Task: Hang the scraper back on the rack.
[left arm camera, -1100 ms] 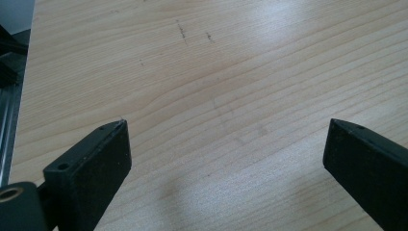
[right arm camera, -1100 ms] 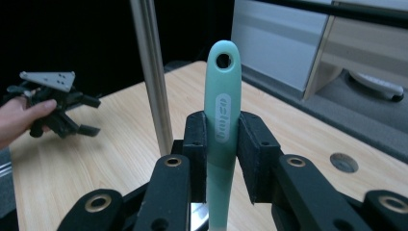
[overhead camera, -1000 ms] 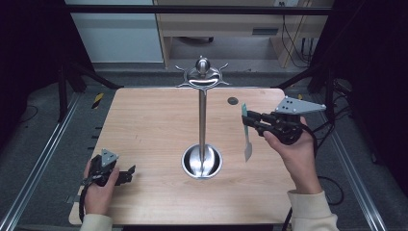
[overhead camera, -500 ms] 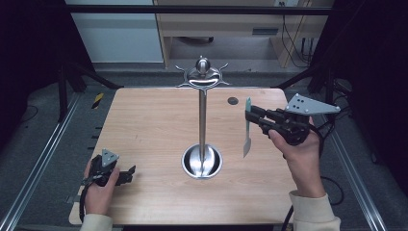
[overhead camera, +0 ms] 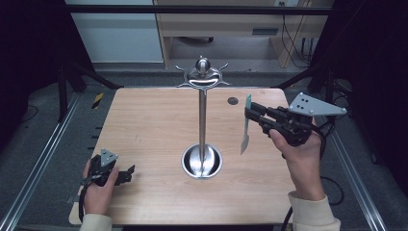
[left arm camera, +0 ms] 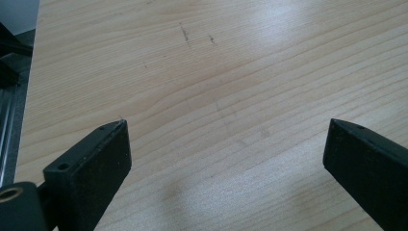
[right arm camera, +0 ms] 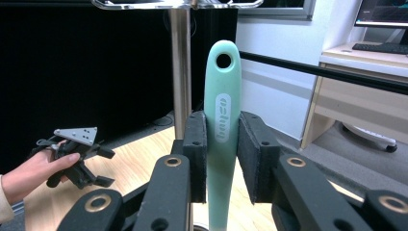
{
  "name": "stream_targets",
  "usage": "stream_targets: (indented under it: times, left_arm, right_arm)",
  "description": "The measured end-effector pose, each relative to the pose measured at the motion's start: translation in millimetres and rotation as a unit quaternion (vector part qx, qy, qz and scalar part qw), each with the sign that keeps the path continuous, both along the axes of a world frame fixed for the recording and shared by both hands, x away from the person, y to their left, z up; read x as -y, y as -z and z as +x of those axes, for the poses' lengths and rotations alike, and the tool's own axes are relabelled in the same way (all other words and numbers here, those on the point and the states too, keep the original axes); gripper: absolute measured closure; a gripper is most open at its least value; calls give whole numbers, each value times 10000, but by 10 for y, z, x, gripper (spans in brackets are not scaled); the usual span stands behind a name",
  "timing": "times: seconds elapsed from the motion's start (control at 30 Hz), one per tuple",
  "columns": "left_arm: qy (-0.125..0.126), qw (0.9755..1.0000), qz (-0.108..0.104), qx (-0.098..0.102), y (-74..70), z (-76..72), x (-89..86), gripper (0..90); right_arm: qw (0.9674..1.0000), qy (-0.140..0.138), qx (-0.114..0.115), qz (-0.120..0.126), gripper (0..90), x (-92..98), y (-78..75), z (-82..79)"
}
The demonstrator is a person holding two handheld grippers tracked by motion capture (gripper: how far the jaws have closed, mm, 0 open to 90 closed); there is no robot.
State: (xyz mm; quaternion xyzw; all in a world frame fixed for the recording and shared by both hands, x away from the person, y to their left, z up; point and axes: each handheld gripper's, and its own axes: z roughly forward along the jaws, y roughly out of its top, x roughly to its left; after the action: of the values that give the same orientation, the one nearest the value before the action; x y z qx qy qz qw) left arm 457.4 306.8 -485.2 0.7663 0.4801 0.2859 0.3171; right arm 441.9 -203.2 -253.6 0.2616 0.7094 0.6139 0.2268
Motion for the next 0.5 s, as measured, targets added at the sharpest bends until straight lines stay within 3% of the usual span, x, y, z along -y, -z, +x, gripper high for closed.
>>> stream_targets:
  times: [0.5]
  left_arm:
    - [-8, 10000, 34, 25, -11, 5, -7, 26]
  right_arm:
    - [9998, -211, 53, 41, 743, -159, -83, 2]
